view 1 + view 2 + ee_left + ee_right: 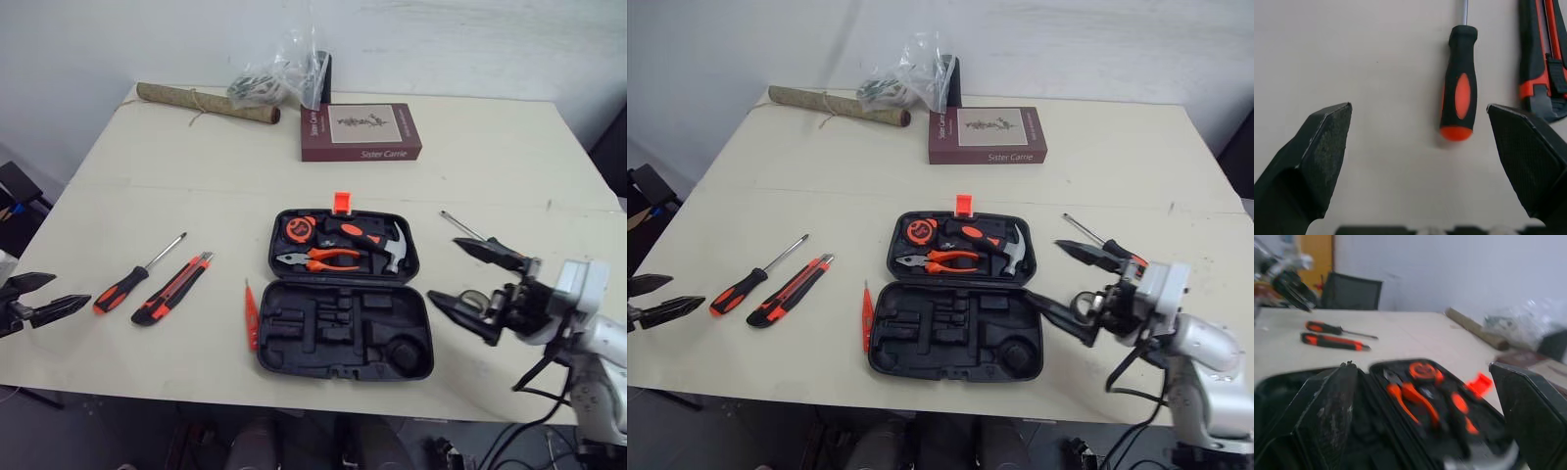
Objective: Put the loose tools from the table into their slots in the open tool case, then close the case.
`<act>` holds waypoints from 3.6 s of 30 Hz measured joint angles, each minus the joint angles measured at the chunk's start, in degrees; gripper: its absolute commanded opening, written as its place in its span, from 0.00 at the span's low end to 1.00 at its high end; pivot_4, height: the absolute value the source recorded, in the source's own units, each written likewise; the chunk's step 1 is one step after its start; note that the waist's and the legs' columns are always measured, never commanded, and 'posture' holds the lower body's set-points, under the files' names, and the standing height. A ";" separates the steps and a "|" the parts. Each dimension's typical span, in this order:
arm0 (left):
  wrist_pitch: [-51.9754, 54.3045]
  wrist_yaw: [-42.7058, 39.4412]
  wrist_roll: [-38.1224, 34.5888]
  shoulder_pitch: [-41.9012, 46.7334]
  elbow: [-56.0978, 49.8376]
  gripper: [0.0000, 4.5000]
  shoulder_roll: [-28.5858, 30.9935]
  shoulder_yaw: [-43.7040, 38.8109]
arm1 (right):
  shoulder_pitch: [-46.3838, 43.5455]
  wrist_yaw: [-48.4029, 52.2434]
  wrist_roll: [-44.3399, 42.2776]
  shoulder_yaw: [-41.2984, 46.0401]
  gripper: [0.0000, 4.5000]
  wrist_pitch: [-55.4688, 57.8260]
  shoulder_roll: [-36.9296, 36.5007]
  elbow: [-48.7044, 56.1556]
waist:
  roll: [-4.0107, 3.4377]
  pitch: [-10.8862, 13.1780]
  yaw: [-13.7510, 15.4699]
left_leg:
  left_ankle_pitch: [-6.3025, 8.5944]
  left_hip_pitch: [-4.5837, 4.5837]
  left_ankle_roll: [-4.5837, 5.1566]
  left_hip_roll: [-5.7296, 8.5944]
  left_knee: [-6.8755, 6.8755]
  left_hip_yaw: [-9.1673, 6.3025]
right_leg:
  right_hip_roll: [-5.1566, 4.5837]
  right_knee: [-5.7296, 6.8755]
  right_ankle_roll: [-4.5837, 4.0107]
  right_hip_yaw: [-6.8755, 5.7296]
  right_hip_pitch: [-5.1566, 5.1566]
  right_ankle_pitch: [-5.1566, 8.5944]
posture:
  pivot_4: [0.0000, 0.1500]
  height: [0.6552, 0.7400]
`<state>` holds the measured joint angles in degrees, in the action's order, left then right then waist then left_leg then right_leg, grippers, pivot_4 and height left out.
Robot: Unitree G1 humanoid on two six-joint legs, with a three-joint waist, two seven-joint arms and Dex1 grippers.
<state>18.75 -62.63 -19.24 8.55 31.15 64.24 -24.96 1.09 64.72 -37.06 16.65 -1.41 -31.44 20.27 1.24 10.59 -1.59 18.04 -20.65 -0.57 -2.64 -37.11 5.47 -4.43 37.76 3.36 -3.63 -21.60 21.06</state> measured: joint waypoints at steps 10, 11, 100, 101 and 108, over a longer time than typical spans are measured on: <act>-0.19 -1.22 5.68 12.73 5.56 1.00 -4.83 13.00 | 1.35 2.02 2.02 -5.01 1.00 -4.16 0.61 1.44 | 0.10 -0.05 -0.06 | -0.03 -0.08 -0.04 -0.01 -0.21 -0.01 | 0.02 0.10 0.03 -0.01 0.00 -0.01 | 1.00 1.00; -0.08 -0.91 6.23 13.20 5.57 1.00 -4.85 13.51 | 1.22 2.02 2.16 -5.01 1.00 -4.52 0.58 1.25 | 0.10 -0.05 -0.01 | -0.04 -0.07 -0.05 -0.01 -0.21 -0.01 | 0.02 0.09 0.03 -0.01 -0.01 -0.01 | 1.00 1.00; 12.77 4.89 19.66 31.06 -48.84 0.39 -28.72 46.84 | 6.08 -0.82 4.18 -2.57 1.00 -5.49 -7.35 -3.85 | 0.10 0.05 1.58 | -0.15 -0.40 -0.06 -0.12 -0.95 -0.15 | 0.32 0.14 0.10 0.23 0.02 -0.05 | 1.00 1.00; 11.95 5.53 18.83 29.91 -47.80 0.29 -29.87 45.96 | 5.86 -1.22 4.00 -2.56 1.00 -4.92 -7.54 -3.26 | 0.11 0.05 1.62 | -0.15 -0.42 -0.06 -0.12 -0.96 -0.16 | 0.32 0.15 0.10 0.22 0.02 -0.05 | 1.00 1.00; 5.22 10.34 15.70 24.67 -39.04 0.01 -38.76 42.96 | 5.22 -5.43 3.62 -2.41 1.00 0.33 -8.58 2.46 | 0.11 0.05 2.14 | -0.12 -0.46 0.00 -0.05 -0.99 -0.17 | 0.26 0.12 0.13 0.15 0.03 -0.07 | 1.00 1.00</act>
<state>23.97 -52.29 -3.54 33.22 -7.90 25.48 18.00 6.30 59.29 -33.44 14.24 -1.08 -40.01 22.73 1.35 10.64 0.55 17.92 -21.11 -0.57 -2.70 -38.10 5.30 -4.16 37.89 3.50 -3.48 -21.57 20.99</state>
